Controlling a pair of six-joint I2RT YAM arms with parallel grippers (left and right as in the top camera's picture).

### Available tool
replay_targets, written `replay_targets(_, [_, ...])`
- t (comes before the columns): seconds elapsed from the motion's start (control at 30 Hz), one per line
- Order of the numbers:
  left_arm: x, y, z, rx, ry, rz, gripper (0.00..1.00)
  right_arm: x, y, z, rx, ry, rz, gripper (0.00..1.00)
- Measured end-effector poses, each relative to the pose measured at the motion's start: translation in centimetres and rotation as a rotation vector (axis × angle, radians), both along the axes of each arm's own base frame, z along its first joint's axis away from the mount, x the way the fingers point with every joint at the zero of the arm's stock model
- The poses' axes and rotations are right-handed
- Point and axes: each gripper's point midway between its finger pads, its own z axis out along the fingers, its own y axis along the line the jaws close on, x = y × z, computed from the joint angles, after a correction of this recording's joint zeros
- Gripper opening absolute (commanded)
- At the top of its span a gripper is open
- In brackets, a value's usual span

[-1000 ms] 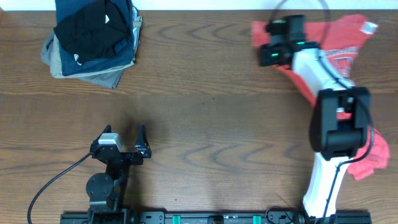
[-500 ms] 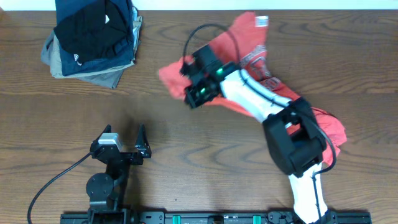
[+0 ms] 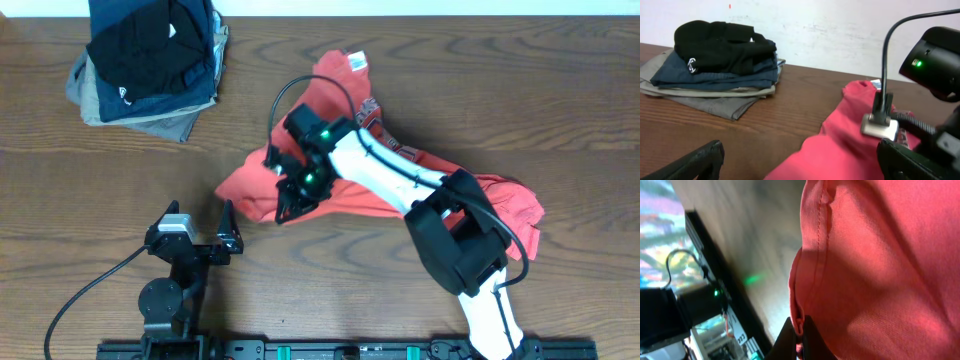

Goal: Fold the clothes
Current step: 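Drag the orange T-shirt with the right gripper to table center, release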

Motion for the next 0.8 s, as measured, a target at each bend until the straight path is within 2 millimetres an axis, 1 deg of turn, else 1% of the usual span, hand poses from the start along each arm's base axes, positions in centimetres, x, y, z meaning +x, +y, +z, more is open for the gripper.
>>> replay_targets(0.1, [0.0, 0.0, 0.0, 0.000, 0.000, 0.000, 0.98, -1.4, 0.7, 0.0, -0.003, 0.001, 0.035, 0.16])
replay_targets(0.17, [0.0, 0.0, 0.0, 0.000, 0.000, 0.000, 0.98, -1.8, 0.9, -0.1, -0.009, -0.001, 0.047, 0.24])
replay_targets(0.23, [0.0, 0.0, 0.0, 0.000, 0.000, 0.000, 0.98, -1.8, 0.7, -0.2, -0.024, 0.002, 0.040, 0.34])
replay_targets(0.3, [0.0, 0.0, 0.0, 0.000, 0.000, 0.000, 0.98, -1.4, 0.0, -0.3, -0.044, 0.008, 0.026, 0.39])
replay_targets(0.37, [0.0, 0.0, 0.0, 0.000, 0.000, 0.000, 0.98, -0.4, -0.9, -0.3, -0.058, 0.014, -0.004, 0.41])
replay_targets(0.5, [0.0, 0.0, 0.0, 0.000, 0.000, 0.000, 0.98, 3.1, -3.8, 0.7, -0.065, 0.007, -0.109, 0.42])
replay_targets(0.6, [0.0, 0.0, 0.0, 0.000, 0.000, 0.000, 0.98, 6.7, -7.0, 2.2, -0.057, -0.017, -0.223, 0.68])
replay_targets(0.63, [0.0, 0.0, 0.0, 0.000, 0.000, 0.000, 0.98, 8.2, -8.5, 2.9, -0.051, -0.036, -0.268, 0.82])
replay_targets(0.67, [0.0, 0.0, 0.0, 0.000, 0.000, 0.000, 0.98, 9.5, -9.8, 3.4, -0.050, -0.054, -0.308, 0.99])
replay_targets(0.77, [0.0, 0.0, 0.0, 0.000, 0.000, 0.000, 0.98, 13.4, -14.2, 4.4, -0.044, -0.101, -0.432, 0.99])
replay_targets(0.8, [0.0, 0.0, 0.0, 0.000, 0.000, 0.000, 0.98, 14.7, -16.1, 4.6, -0.051, -0.113, -0.483, 0.99])
